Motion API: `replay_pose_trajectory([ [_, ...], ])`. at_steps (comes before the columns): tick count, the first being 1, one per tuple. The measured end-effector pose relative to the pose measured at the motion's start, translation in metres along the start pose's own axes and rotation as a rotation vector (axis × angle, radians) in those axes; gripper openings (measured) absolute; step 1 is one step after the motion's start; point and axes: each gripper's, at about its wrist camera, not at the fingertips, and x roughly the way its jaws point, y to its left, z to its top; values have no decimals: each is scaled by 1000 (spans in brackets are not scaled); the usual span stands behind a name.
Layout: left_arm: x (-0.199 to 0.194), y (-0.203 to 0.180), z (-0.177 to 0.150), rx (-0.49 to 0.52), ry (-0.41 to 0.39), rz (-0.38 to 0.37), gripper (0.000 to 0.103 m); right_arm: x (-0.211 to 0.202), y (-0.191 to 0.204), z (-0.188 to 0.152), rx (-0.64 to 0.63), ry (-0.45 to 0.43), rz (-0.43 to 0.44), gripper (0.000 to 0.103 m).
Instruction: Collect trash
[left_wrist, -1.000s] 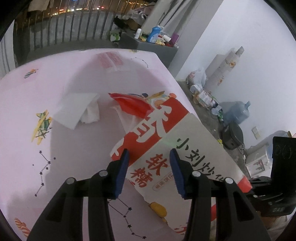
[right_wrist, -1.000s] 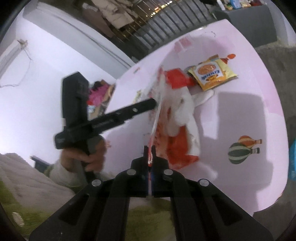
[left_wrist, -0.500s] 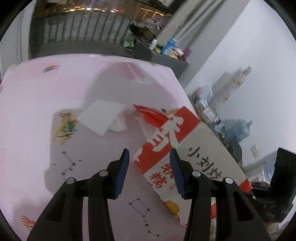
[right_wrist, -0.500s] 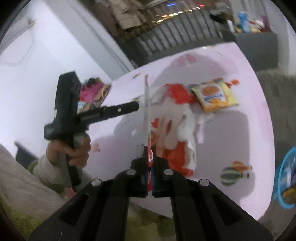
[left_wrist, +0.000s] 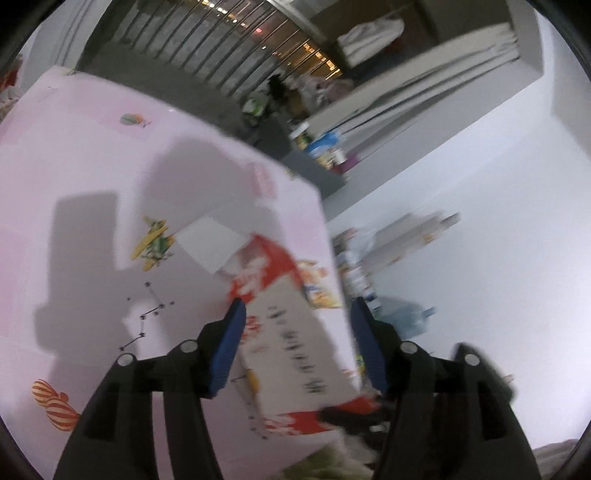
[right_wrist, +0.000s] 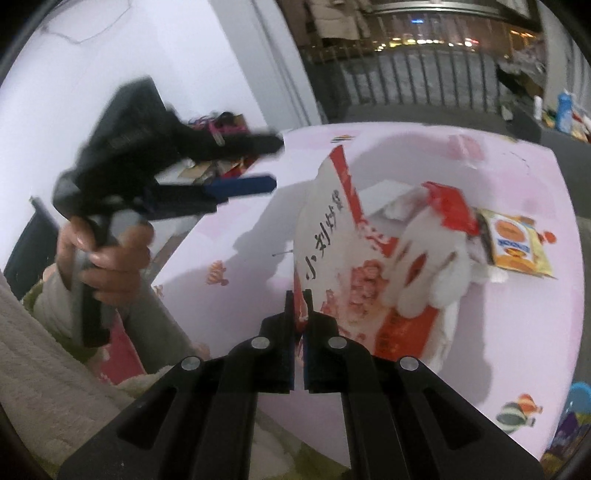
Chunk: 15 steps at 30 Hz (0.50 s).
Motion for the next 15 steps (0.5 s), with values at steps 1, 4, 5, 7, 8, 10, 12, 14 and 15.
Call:
replay_pose_trajectory([
  [1, -4, -3, 1, 2, -4, -20, 60, 4, 3, 1, -8, 5, 6, 2],
  [4, -3, -11, -1, 48, 4, 20, 63, 8, 14, 0, -25, 17, 19, 4],
  [5, -1, -13, -2, 72, 12, 64, 63, 8, 16, 0, -28, 19, 25, 7],
  [7, 5, -14, -6, 99, 29, 121, 63, 10, 19, -1, -36, 19, 34, 9],
  [8, 8, -13, -7, 97, 39, 118, 63, 12, 21, 0, -35, 21, 37, 9],
  [10, 12, -10, -10, 87, 53, 101, 63, 14, 21, -2, -30, 24, 45, 10],
  [12, 17, -9, -13, 97, 68, 107, 63, 12, 24, -4, -30, 22, 49, 16],
  [14, 21, -7, -15, 112, 76, 135, 63, 5, 22, -5, -28, 10, 42, 26],
  [15, 24, -8, -15, 122, 78, 149, 61, 1, 21, -7, -26, 1, 36, 31],
])
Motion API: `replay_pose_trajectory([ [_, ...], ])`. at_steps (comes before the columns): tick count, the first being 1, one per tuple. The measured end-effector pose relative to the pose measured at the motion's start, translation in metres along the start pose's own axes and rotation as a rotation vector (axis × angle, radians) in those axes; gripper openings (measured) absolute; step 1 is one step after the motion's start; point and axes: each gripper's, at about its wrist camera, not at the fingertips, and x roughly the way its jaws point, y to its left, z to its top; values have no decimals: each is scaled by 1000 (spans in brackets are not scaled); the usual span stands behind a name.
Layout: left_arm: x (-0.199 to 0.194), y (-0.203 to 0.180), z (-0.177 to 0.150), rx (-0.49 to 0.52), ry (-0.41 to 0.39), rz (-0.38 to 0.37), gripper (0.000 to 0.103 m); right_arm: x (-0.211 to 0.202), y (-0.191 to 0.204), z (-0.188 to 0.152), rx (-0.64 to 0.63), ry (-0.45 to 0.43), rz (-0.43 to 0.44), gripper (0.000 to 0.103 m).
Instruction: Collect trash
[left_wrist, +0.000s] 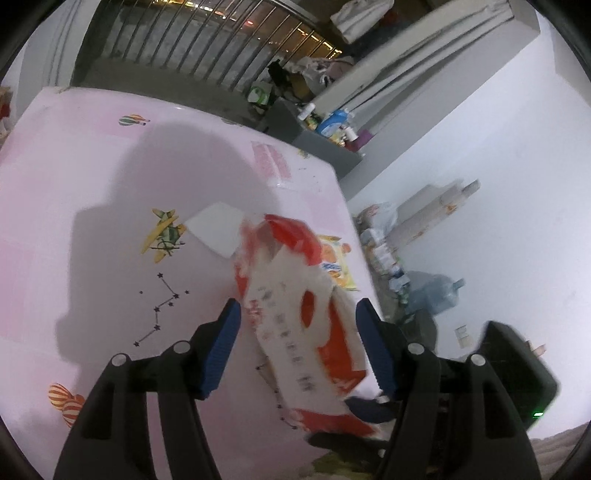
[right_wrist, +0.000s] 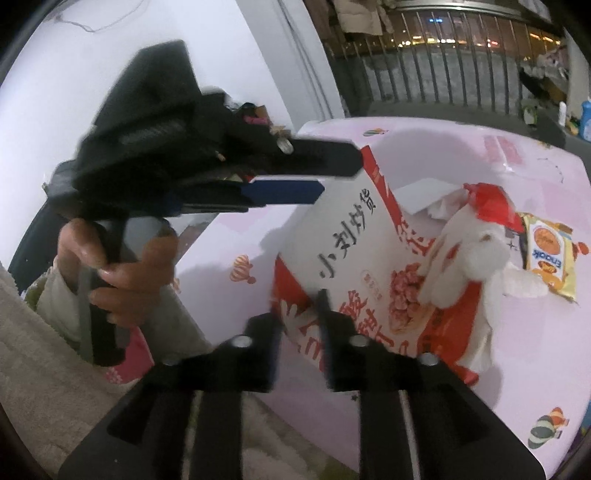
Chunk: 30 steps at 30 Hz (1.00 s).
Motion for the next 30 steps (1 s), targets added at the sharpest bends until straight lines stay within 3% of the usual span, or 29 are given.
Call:
replay_pose_trajectory([
  [5, 7, -6, -1, 33, 10, -9, 54, -35, -25, -8, 82, -65, -29, 39],
  [14, 21, -26, -3, 127, 27, 30, 50, -76, -110, -23, 462, -195, 1, 43],
  [25, 25, -27, 2, 131, 35, 54, 50, -101, -123, -32, 518, -279, 40, 43],
  [30, 29, -25, 2, 121, 49, 67, 50, -93, -133, -18, 513, -261, -39, 43],
])
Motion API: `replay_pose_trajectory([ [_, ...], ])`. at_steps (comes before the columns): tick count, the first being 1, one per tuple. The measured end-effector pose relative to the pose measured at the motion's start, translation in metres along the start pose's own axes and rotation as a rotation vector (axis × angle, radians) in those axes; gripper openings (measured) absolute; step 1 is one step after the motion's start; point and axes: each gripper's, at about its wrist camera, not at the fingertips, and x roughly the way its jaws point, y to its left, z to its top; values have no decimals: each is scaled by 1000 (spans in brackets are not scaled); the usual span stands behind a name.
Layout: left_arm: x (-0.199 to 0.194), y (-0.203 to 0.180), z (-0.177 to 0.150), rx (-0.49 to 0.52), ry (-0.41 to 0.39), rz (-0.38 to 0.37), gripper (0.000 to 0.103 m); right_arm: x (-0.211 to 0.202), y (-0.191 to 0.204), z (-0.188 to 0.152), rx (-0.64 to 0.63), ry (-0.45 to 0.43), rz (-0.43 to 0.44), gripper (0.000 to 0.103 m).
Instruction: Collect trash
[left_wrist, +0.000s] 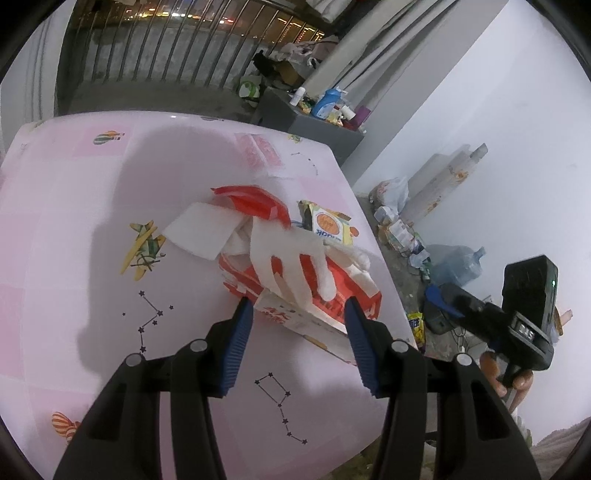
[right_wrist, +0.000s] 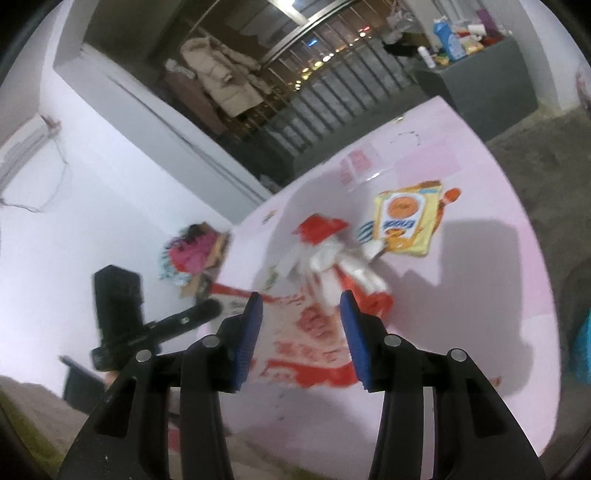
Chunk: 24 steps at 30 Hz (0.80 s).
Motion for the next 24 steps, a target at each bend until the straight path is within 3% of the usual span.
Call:
replay_pose_trajectory([
  [8, 2, 0, -1, -9, 4, 7, 49, 67, 1, 27, -103, 73, -88, 40],
  [10, 2, 1, -1, -11, 6, 7, 47, 85, -4, 31, -98, 104, -92, 36],
  [13, 2, 2, -1, -15, 5, 7, 44, 105, -13, 28, -71, 183, -92, 16],
  [15, 0, 4, 0, -20, -2, 8, 42, 107, -18, 24, -36, 215, -63, 11],
  [24, -9, 20, 8, -47, -43, 31, 41, 67, -6, -24, 11, 266, -2, 8],
])
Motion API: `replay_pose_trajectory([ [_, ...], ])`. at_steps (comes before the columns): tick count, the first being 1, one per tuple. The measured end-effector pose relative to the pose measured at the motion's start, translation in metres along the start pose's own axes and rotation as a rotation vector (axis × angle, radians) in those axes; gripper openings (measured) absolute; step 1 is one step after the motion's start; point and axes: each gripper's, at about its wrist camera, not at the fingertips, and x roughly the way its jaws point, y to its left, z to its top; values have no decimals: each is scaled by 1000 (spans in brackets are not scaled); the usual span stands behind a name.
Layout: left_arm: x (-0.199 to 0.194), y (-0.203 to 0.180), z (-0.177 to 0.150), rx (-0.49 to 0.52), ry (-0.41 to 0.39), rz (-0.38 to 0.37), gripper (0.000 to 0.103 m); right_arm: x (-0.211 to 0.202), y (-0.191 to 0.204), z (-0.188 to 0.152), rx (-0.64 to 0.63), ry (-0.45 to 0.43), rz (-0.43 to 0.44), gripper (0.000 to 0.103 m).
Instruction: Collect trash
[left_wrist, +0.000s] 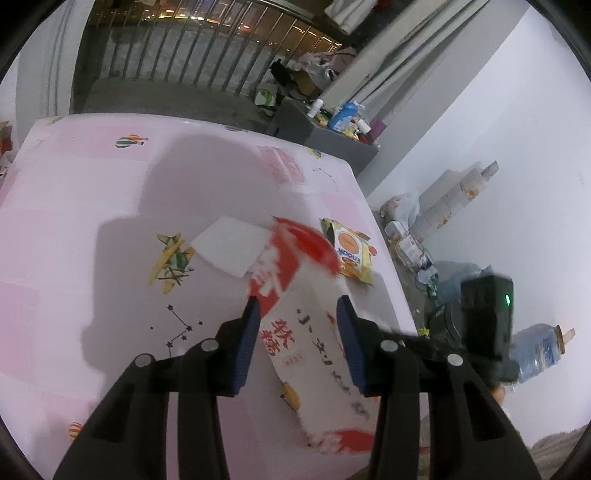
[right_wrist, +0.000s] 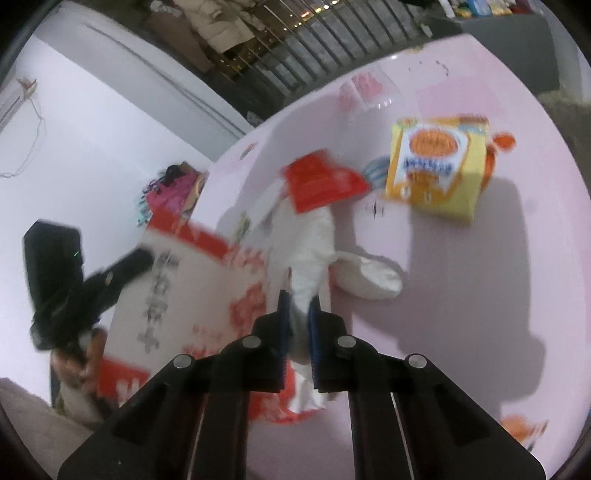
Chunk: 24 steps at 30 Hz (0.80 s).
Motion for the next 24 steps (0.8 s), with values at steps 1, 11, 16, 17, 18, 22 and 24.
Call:
replay_pose_trajectory([
  [1, 0, 0, 0, 1, 0, 0, 41, -3, 0, -7, 10, 3, 6, 7],
  [11, 18, -16, -8, 93, 51, 51, 42, -51, -13, -30, 79, -94, -9, 6],
  [16, 28, -25, -15, 131, 87, 52, 42, -59, -15, -35, 99, -118, 0, 6],
  [17, 30, -27, -16, 143, 90, 58, 42, -63, -15, -36, 97, -126, 8, 6],
  [18, 31, -29, -18, 155, 93, 66, 42, -65, -16, -36, 96, -131, 12, 6],
  [22, 35, -35, -23, 200, 89, 104, 34, -69, -17, -35, 103, -147, 26, 6],
  [24, 37, -39, -25, 238, 78, 144, 14, -66, -14, -32, 117, -151, 32, 5],
])
